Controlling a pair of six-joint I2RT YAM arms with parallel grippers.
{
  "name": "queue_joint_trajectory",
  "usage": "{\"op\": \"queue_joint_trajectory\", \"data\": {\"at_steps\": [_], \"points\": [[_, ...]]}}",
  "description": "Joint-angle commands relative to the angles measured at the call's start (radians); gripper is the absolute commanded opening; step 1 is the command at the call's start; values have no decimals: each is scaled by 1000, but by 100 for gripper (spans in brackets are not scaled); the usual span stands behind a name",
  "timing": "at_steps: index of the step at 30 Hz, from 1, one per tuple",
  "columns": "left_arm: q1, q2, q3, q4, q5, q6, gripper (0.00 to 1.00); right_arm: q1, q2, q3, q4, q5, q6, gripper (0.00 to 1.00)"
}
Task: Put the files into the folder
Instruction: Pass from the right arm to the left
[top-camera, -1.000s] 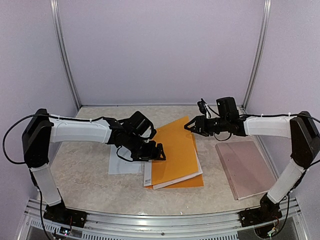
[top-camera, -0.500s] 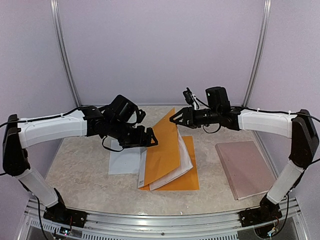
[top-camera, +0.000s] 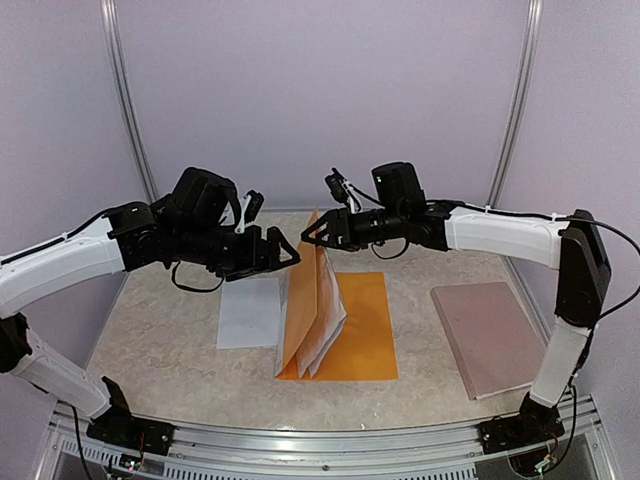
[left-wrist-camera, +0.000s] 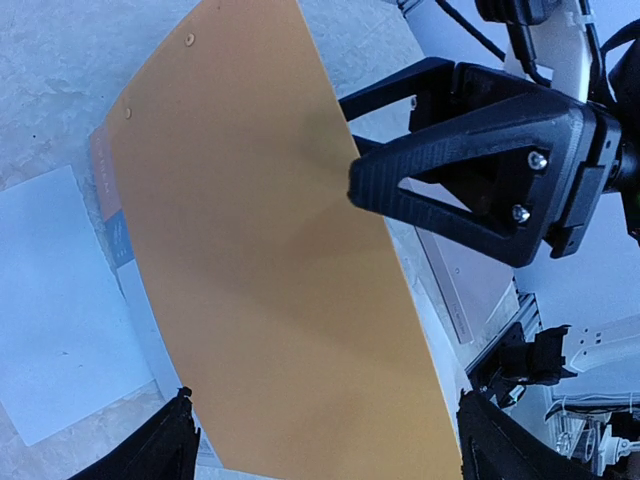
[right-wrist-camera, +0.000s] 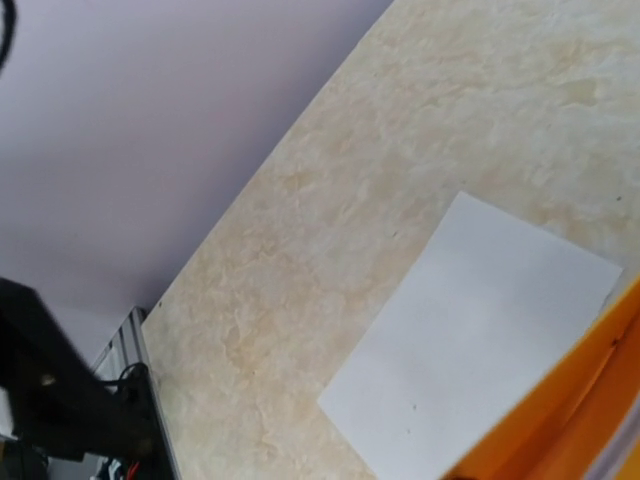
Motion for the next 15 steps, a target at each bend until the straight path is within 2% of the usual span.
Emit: {"op": "queue_joint_trajectory", "data": {"at_steps": [1,15], "points": [[-24,-16,-28,30,-10,-49,86,23,49,58,-38,12,-5,54],[-79,103,58,-20,-62,-59,79,48,102,167,-84,9,-20,55]]}}
